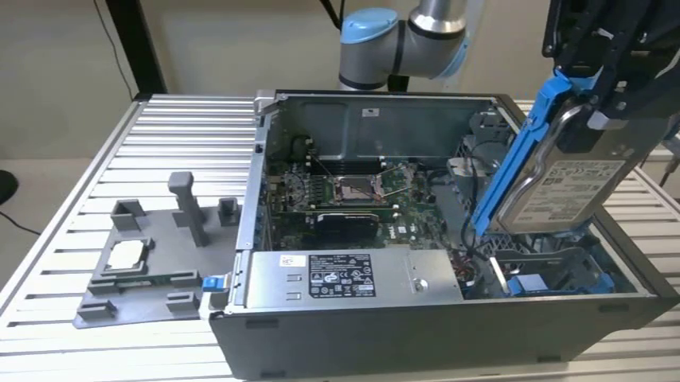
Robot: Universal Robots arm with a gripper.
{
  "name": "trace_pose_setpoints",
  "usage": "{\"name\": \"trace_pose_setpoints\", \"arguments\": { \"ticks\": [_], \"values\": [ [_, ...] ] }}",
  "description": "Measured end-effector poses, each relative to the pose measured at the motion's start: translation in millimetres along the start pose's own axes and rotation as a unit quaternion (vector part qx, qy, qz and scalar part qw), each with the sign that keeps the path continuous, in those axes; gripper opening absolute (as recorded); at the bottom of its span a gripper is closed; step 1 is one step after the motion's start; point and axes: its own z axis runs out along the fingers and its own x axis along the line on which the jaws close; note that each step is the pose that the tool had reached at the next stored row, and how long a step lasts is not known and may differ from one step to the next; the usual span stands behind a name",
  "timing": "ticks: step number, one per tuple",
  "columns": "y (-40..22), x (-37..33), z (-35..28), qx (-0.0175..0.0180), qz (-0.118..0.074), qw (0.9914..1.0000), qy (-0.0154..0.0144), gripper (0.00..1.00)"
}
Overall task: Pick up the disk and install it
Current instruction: 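Pick up the disk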
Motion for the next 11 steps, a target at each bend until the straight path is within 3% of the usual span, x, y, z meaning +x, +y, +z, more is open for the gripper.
{"name": "trace_pose_setpoints", "arguments": {
  "ticks": [7,11],
  "values": [
    [-14.6,1.5,1.9,0.0001,0.004,0.99999,0.0,0.0],
    [-17.1,1.8,2.1,0.0001,0.004,0.99999,0.0,0.0]
  ]
}}
